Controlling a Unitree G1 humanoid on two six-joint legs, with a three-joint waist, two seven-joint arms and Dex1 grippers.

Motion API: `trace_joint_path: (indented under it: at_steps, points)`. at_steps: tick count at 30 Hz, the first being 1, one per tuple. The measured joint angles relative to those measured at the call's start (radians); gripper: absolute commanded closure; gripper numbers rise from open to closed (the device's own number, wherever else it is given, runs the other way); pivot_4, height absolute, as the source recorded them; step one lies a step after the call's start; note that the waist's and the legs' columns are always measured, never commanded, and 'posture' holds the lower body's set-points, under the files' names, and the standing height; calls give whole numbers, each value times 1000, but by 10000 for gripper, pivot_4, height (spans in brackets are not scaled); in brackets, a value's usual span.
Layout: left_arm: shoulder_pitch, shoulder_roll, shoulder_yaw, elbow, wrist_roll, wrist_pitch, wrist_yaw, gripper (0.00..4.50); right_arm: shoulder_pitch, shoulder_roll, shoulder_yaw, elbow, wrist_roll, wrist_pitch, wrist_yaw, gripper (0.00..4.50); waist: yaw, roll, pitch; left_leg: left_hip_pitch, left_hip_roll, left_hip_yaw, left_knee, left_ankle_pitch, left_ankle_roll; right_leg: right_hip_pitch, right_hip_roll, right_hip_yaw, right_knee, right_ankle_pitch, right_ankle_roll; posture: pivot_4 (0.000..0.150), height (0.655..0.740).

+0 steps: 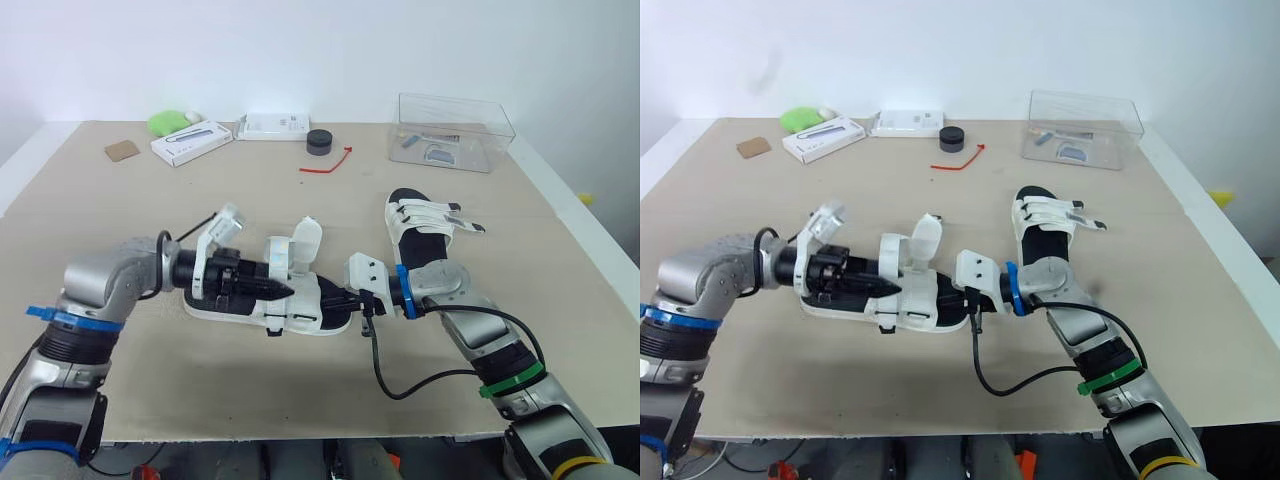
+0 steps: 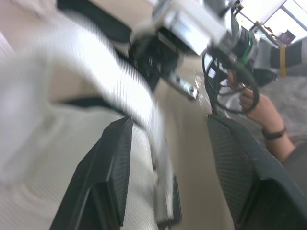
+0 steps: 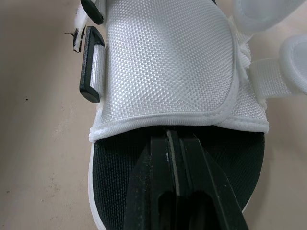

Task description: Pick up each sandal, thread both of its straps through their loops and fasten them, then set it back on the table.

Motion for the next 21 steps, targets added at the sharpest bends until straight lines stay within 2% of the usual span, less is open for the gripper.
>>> trace_joint_path:
  at_steps: [5,6,8,10,11,12,21]
  points:
    - [-1,-13,0,12,0,-2,13,18890,-1,0,0,2,0,-1,3,45000,0,0,0,0,0,0,0,0,0,0,0,0,0,0,0,1500,7400]
    - [-1,-17,0,15,0,-4,16,22762,-1,0,0,2,0,-1,3,45000,0,0,0,0,0,0,0,0,0,0,0,0,1,0,0,1500,7400]
    - [-2,-25,-1,27,1,-4,19,25956,-2,0,0,3,0,-2,3,45000,0,0,0,0,0,0,0,0,0,0,0,0,1,0,0,1500,7400]
    - [1,-25,-6,31,5,-7,18,34939,-2,-1,0,3,-1,-5,3,45000,0,0,0,0,0,0,0,0,0,0,0,0,1,0,0,1500,7400]
    - [10,-21,-17,24,9,-10,14,41545,-1,-1,0,3,-1,-7,5,45000,0,0,0,0,0,0,0,0,0,0,0,0,1,0,-1,1500,7400]
    - [19,-19,-26,20,12,-13,11,44704,-1,-1,0,3,-1,-8,5,45000,0,0,0,0,0,0,0,0,0,0,0,0,1,0,-1,1500,7400]
    - [133,13,-81,-75,32,-48,-2,44704,1,-4,1,-1,-1,-11,13,45000,1,0,0,0,0,0,0,0,0,0,-1,0,1,-1,-1,1500,7400]
